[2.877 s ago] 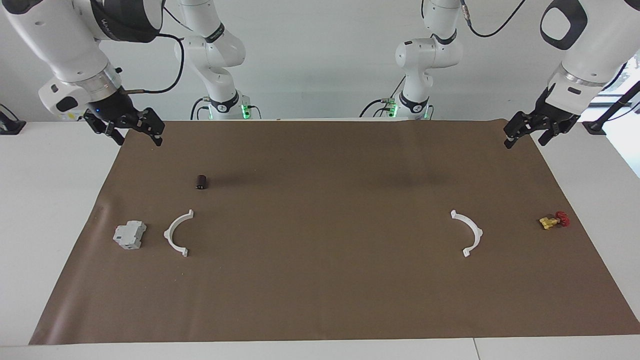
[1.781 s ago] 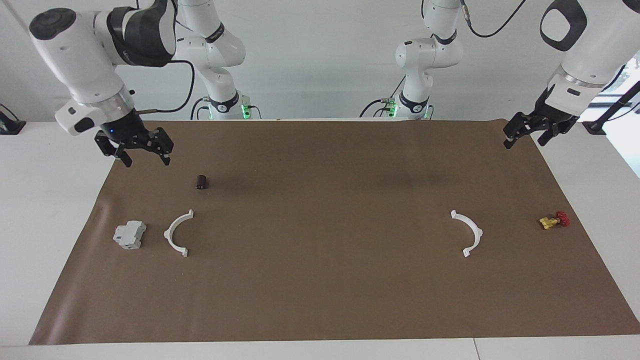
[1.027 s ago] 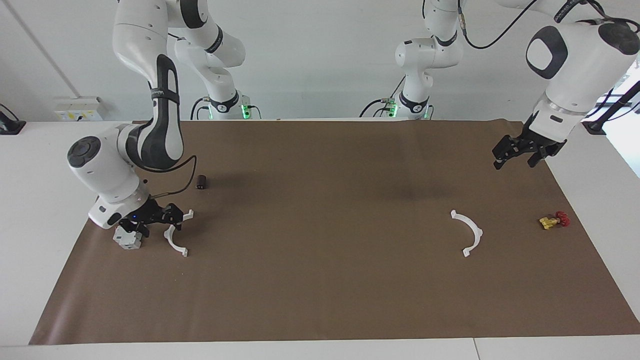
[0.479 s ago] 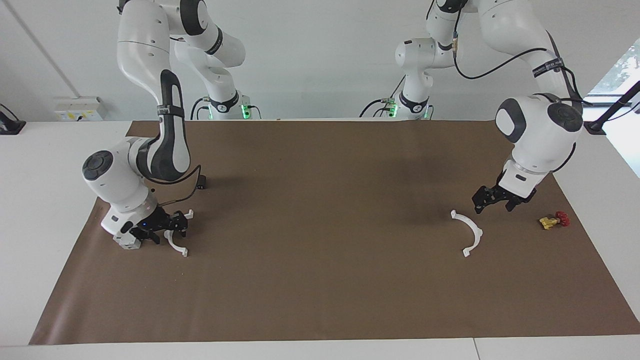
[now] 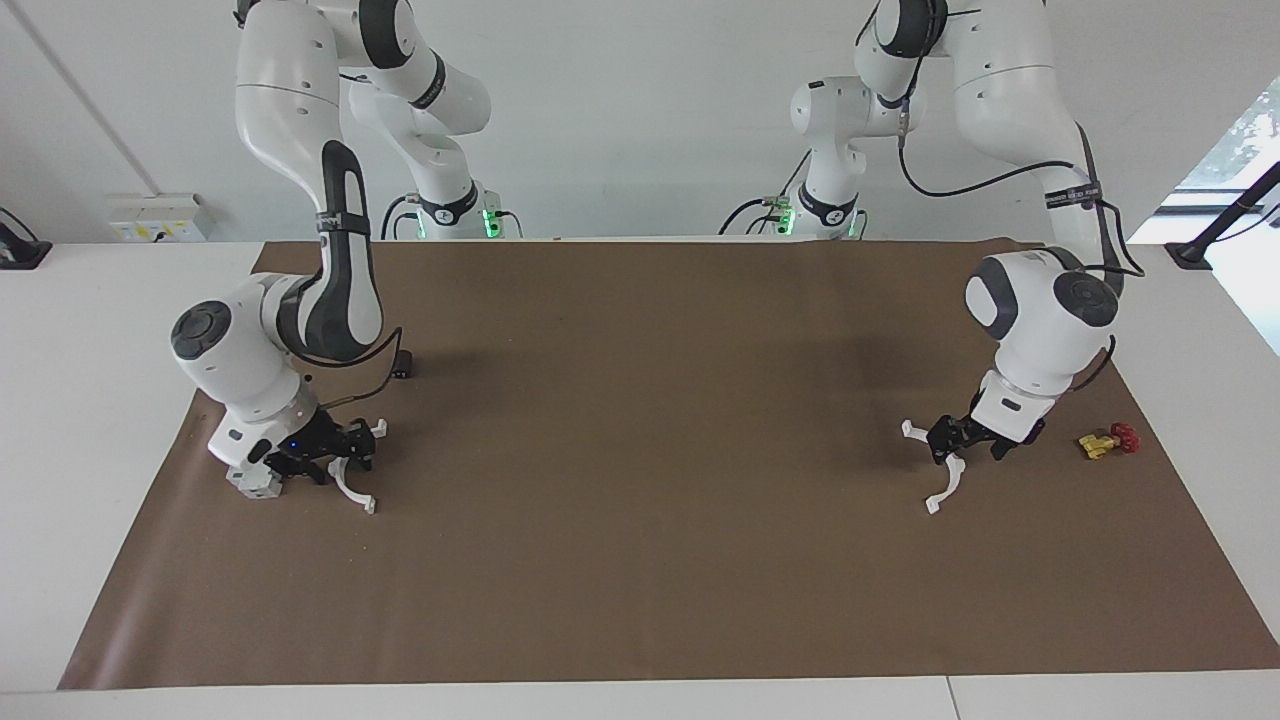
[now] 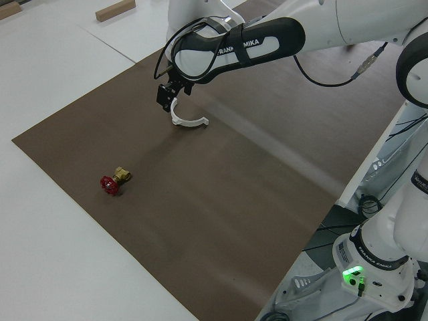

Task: Assemble drain pipe with both arms
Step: 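Grasp one white half-ring with the left gripper while the right gripper grasps another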

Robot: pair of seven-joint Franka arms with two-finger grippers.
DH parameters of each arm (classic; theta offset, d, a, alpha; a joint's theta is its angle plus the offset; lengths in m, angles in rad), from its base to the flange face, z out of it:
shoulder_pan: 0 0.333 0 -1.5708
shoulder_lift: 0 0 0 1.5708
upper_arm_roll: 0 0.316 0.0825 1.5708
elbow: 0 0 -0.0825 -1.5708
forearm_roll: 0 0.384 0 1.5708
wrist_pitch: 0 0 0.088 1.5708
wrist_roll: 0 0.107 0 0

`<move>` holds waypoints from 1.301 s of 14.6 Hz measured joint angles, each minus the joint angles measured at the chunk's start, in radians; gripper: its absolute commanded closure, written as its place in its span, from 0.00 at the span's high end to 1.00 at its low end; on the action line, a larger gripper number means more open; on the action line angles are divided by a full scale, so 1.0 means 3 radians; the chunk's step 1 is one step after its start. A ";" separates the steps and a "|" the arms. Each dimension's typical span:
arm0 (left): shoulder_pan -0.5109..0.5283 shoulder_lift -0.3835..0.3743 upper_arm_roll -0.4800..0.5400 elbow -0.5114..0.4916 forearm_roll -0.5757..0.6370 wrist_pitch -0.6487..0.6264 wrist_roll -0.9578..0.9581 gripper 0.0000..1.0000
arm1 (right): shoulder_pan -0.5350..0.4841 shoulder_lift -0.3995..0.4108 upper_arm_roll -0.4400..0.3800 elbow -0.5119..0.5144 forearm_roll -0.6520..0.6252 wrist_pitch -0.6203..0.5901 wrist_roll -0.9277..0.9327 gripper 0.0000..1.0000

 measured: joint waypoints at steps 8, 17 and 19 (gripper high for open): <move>0.0029 -0.0008 -0.0008 -0.0226 0.0000 0.0328 -0.0001 0.00 | -0.0020 -0.0009 -0.0029 -0.0008 0.0000 0.0003 -0.0002 0.53; 0.0037 -0.0193 -0.0003 -0.0226 0.0000 0.0314 0.0000 0.00 | 0.0003 -0.0011 -0.0023 -0.0011 0.0000 0.0005 -0.0002 0.00; 0.0036 -0.0330 -0.0004 -0.0222 0.0000 0.0170 0.0000 0.00 | 0.0010 -0.0013 -0.0017 -0.0010 0.0000 0.0005 -0.0002 0.00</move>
